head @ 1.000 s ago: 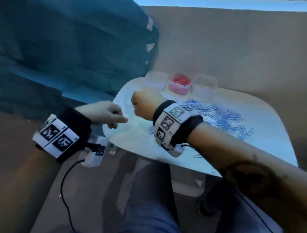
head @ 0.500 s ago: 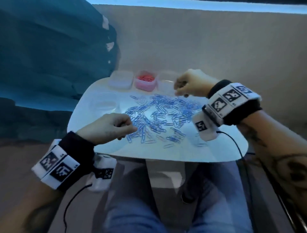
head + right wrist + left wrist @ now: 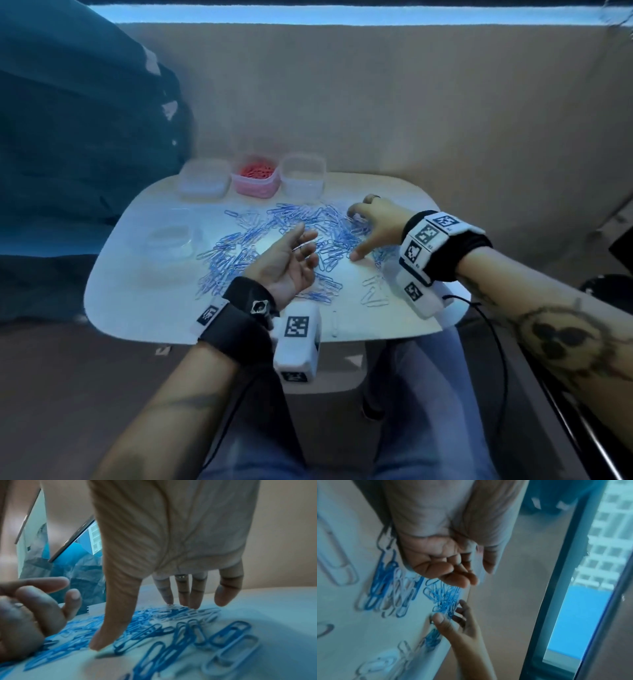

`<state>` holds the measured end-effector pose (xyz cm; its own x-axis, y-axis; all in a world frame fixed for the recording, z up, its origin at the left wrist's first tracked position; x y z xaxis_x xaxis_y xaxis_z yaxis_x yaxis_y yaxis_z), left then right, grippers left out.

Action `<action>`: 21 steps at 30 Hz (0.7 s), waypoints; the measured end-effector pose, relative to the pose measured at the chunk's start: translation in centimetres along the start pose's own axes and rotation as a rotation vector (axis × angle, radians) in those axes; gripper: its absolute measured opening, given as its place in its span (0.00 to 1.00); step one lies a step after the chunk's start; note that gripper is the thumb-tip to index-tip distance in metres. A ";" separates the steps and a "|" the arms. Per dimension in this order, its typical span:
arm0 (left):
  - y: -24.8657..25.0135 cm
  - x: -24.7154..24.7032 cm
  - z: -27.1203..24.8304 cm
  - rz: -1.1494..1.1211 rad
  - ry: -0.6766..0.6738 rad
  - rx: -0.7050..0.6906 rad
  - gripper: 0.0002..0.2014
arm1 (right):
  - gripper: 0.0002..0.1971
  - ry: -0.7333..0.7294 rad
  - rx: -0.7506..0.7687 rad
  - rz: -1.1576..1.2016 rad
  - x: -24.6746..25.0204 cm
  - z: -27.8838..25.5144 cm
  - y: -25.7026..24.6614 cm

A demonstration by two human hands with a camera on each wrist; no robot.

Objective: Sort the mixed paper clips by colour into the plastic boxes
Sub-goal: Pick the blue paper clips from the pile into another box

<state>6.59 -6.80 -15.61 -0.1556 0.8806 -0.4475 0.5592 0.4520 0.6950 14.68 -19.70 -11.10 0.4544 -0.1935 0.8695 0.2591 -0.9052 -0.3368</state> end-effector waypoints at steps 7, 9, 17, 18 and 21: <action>-0.2 0.3 0.6 0.016 0.048 -0.061 0.12 | 0.30 0.069 0.094 0.021 -0.1 -0.3 -0.9; -0.2 0.4 0.6 0.013 0.047 -0.063 0.12 | 0.27 0.069 0.108 0.005 -0.3 -0.3 -1.1; -0.2 0.4 0.6 0.019 0.047 -0.082 0.12 | 0.25 0.093 0.186 0.014 -0.4 0.0 -2.6; -0.2 0.4 0.7 0.015 0.043 -0.083 0.12 | 0.24 0.082 0.193 0.006 -0.4 0.0 -2.6; -0.2 0.5 0.8 0.007 0.042 -0.089 0.12 | 0.21 0.067 0.193 -0.017 -0.2 0.1 -2.3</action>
<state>7.02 -6.56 -16.41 -0.1866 0.8883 -0.4196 0.4862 0.4546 0.7463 14.12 -17.54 -10.59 0.3929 -0.2095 0.8954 0.4272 -0.8207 -0.3794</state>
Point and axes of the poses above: each hand's wrist, its own z-axis towards the middle knuckle, its own x-axis out of the back of the hand, y = z × x, the point moved 8 cm from there along z, towards the middle knuckle, and after that the axes turned 5 degrees about z, right-handed, at the moved point
